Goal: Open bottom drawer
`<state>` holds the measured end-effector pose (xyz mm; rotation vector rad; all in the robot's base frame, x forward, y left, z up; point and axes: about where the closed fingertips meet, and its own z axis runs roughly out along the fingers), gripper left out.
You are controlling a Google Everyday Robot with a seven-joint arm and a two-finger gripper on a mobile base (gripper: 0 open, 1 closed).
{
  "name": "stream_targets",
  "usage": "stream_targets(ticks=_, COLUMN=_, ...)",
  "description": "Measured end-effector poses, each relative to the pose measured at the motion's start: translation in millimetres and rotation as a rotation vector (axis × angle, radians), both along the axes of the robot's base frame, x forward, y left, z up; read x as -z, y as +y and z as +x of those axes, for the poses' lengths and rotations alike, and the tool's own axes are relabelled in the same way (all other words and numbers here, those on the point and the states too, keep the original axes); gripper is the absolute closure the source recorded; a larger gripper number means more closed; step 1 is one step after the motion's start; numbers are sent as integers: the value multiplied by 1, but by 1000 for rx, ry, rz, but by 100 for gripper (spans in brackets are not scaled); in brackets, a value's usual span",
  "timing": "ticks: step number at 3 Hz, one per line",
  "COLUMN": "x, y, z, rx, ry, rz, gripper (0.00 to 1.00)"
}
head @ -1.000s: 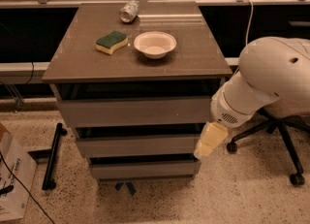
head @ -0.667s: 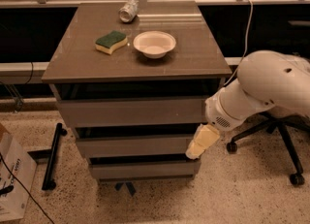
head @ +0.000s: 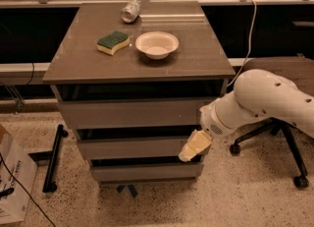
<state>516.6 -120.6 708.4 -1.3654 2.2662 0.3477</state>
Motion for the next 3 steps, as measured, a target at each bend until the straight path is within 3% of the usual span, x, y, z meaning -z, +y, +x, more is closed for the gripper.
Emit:
stream_targets(ticks=1, x=17, y=-1, z=2, rx=27, ry=46, rz=-25, gripper=0)
stream_targets(ticks=3, x=99, y=24, z=-1, rx=5, ry=129, rz=-1, gripper=0)
